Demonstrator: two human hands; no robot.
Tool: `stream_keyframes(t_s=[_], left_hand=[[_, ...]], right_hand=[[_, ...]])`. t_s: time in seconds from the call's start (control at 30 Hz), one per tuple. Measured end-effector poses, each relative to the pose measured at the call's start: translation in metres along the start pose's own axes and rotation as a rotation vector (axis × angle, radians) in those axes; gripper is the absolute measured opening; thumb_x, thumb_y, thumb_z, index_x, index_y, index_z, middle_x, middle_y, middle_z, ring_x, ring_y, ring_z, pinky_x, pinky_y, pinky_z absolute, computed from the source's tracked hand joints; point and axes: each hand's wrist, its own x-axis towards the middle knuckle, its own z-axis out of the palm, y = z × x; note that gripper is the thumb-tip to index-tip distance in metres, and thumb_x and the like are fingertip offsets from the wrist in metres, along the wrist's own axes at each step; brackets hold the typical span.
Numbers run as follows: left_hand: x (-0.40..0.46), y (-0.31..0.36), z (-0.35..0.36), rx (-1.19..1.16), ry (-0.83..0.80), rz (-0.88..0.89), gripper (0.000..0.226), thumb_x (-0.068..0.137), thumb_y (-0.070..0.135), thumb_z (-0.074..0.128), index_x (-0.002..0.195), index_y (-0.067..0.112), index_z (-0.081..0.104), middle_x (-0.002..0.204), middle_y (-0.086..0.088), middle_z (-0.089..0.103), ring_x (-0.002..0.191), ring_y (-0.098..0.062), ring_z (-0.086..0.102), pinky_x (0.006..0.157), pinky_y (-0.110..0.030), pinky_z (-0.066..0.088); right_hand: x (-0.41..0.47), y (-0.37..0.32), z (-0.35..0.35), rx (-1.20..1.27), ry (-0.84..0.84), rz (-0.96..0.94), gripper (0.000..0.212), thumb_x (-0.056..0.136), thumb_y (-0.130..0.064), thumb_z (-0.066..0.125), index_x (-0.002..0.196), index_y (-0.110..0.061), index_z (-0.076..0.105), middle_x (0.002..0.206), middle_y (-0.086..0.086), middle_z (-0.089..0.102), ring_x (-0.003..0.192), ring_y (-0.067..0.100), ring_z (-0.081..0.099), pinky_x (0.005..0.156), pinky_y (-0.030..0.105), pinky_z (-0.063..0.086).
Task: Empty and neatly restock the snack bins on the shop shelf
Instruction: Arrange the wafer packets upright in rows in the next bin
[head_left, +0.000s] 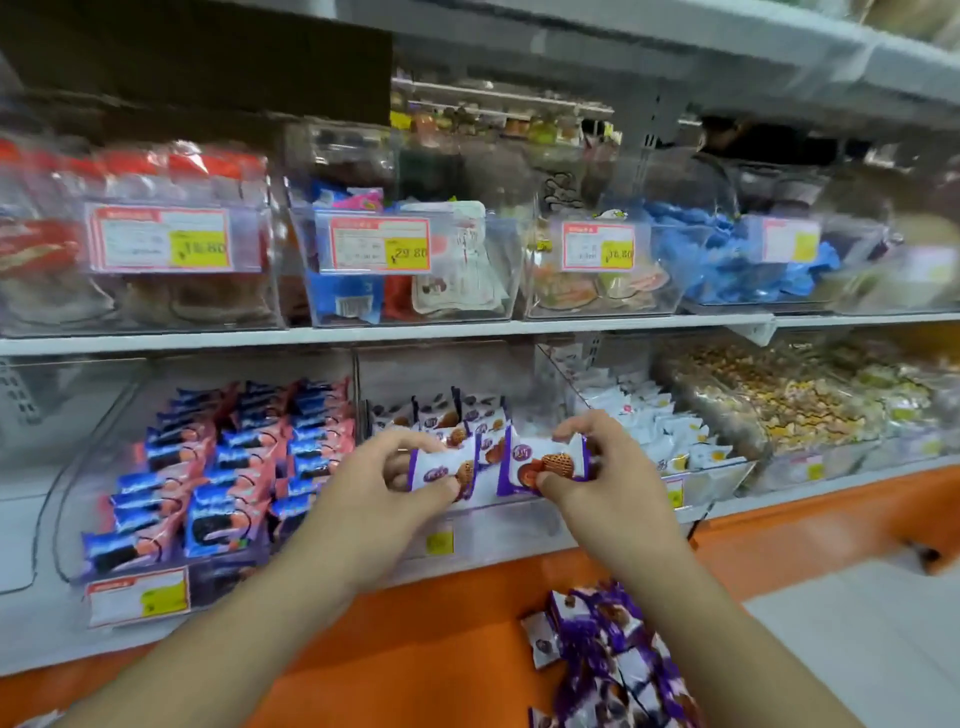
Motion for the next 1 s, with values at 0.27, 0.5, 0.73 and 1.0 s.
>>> stream_keyframes(t_s=[0.27, 0.5, 0.73, 1.0], left_hand=[[0.124, -0.047, 0.070, 0.439, 0.086, 0.108, 0.027, 0.079, 0.020, 0.085, 0.092, 0.032, 0.065, 0.089, 0.015, 0.067, 0.082, -0.008, 0.066, 0.064, -0.021, 0.045], [0.159, -0.074, 0.061, 0.667, 0.215, 0.025, 0.023, 0.077, 0.019, 0.079, 0.085, 0.033, 0.063, 0.089, 0.007, 0.072, 0.084, -0.022, 0.070, 0.072, -0.032, 0.055], [0.176, -0.077, 0.065, 0.658, 0.173, 0.019, 0.023, 0.079, 0.017, 0.085, 0.094, 0.027, 0.070, 0.092, 0.007, 0.070, 0.083, -0.016, 0.066, 0.071, -0.026, 0.048], [0.185, -0.083, 0.079, 0.766, 0.143, 0.058, 0.025, 0.079, 0.031, 0.089, 0.097, 0.035, 0.071, 0.093, 0.013, 0.066, 0.098, -0.018, 0.057, 0.093, -0.033, 0.041]], right_hand=[[0.061, 0.039, -0.014, 0.082, 0.063, 0.067, 0.032, 0.087, -0.017, 0.081, 0.100, -0.036, 0.058, 0.082, -0.008, 0.072, 0.054, 0.003, 0.063, 0.043, 0.025, 0.048], [0.071, 0.060, -0.017, -0.002, 0.026, 0.078, 0.036, 0.088, -0.017, 0.080, 0.104, -0.040, 0.057, 0.082, -0.007, 0.071, 0.066, 0.011, 0.068, 0.049, 0.031, 0.057], [0.073, 0.073, -0.022, 0.032, -0.009, 0.042, 0.035, 0.088, -0.016, 0.080, 0.104, -0.039, 0.059, 0.075, -0.013, 0.070, 0.061, 0.009, 0.066, 0.045, 0.027, 0.050], [0.076, 0.077, -0.023, 0.070, -0.017, 0.023, 0.033, 0.088, -0.018, 0.081, 0.103, -0.038, 0.059, 0.080, -0.005, 0.070, 0.071, 0.012, 0.065, 0.053, 0.032, 0.053]])
